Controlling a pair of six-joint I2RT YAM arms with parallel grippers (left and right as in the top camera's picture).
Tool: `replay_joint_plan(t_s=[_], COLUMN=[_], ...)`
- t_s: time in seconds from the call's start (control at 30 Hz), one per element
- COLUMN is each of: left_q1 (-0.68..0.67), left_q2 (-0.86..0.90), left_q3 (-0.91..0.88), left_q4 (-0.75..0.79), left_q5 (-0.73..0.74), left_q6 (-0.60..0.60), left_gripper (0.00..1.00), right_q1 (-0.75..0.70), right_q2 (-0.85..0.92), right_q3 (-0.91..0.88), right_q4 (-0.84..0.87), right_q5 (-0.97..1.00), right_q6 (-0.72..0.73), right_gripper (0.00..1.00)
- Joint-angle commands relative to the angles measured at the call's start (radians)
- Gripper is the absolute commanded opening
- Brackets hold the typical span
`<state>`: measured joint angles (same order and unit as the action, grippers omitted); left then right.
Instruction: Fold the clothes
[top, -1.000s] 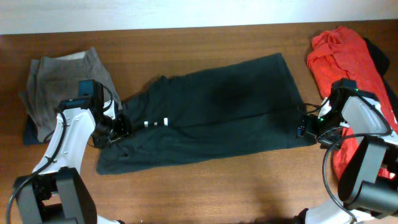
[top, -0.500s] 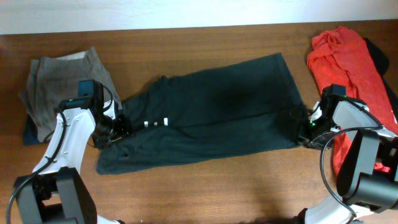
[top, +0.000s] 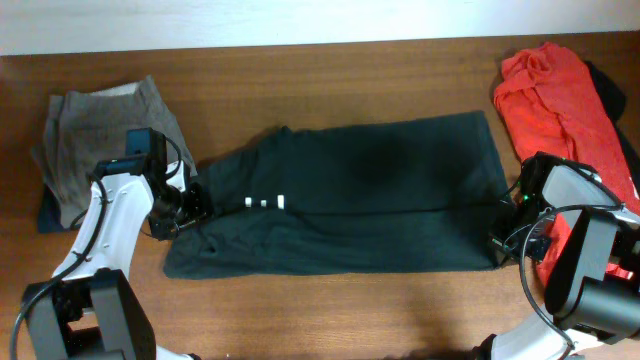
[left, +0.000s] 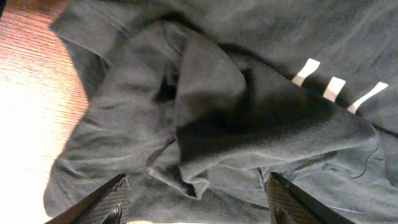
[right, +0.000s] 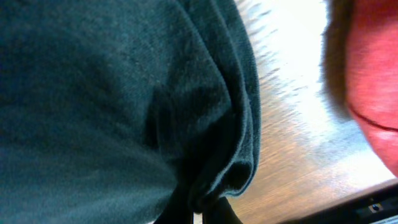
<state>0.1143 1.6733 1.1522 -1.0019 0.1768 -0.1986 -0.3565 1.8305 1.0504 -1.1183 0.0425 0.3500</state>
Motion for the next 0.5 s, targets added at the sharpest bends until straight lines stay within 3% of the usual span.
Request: replay_joint_plan(t_s=[0.0, 0.2, 0.23, 0.33, 0.47], left_q1=[0.002, -0.003, -0.009, -0.04, -0.079], left_q2=[-0.016, -0.034, -0.044, -0.069, -0.069], left_q3=[0.012, 0.042, 0.061, 0.149, 0.196], left_q4=[0.003, -0.002, -0.002, 0.01, 0.172], left_q5=[0.014, 0.026, 0.027, 0.026, 0.03], left_q6=[0.013, 0.066, 0.082, 0.126, 0.125], left_gripper=[0.7, 0.7, 0.7, 0.73, 0.75], right_q1=[-0.004, -0.004, -0.004, -0.004, -0.004], right_q2=[-0.021, -0.178, -0.225, -0.383, -0.481], right_q3=[-0.006, -0.004, -0.002, 0.01, 0.011], right_q4=[-0.003, -0.029, -0.032, -0.022, -0.001], right_q5=[0.072, 0.058, 0.053, 0.0, -0.012], right_q6=[0.059, 0.041, 0.031, -0.006, -0.047], right_gripper=[0.04, 0.06, 0.14, 0.67, 0.72])
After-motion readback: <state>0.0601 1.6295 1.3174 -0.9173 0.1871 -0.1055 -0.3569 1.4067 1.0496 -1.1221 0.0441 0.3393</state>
